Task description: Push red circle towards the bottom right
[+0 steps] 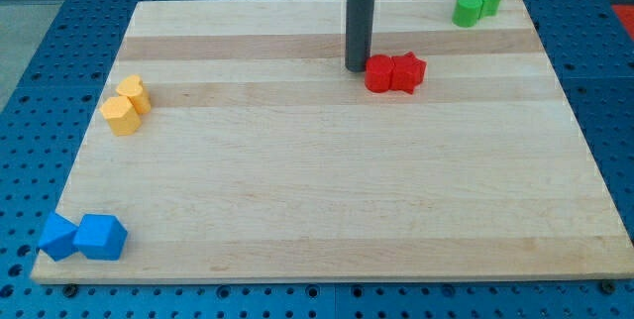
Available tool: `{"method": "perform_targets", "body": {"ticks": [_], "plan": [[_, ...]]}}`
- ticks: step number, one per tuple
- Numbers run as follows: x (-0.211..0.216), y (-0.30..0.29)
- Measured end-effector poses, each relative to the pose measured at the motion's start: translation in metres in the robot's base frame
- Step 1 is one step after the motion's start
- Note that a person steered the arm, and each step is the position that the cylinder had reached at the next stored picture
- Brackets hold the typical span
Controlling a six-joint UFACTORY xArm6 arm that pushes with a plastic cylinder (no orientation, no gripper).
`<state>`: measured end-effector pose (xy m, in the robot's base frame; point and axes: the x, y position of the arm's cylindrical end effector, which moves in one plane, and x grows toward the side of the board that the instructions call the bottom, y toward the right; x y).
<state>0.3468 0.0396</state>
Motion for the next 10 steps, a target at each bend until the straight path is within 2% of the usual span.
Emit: {"method": "perform_targets", "body": {"ticks": [4,8,10], "plan": [[0.027,0.065],[0.094,0.024],[0.141,0.056]]}}
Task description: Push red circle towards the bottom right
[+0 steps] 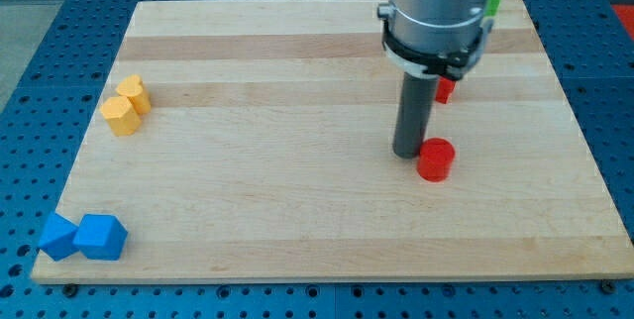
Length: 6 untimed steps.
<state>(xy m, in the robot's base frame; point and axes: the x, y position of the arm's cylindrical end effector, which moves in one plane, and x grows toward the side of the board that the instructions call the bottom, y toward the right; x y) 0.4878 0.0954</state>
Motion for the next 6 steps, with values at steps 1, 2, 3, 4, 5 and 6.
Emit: {"method": "perform_targets", "body": {"ticks": [1,2,3,4,5,6], "plan": [[0.031,0.022],[0.06,0.051],[0.062,0.06],[0.038,0.055],[-0.002,0.049],[0.002,0.075]]}}
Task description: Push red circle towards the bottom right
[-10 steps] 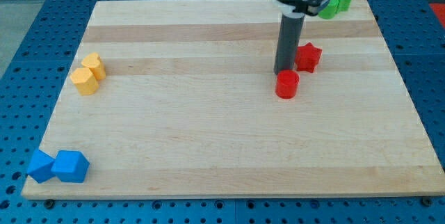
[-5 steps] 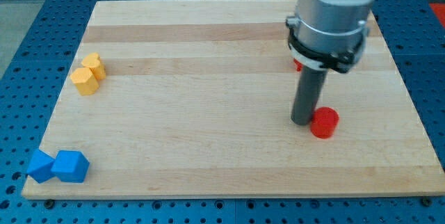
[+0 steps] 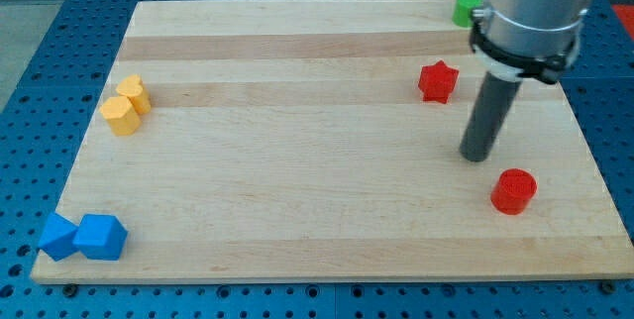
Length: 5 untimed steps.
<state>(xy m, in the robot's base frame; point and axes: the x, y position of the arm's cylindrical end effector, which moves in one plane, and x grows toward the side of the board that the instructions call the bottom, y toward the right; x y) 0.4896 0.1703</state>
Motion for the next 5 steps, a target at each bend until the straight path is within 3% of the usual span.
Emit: {"method": "perform_targets", "body": {"ticks": [2,4,5], "plan": [[0.05,0.014],[0.056,0.019],[0.037,-0.003]]}}
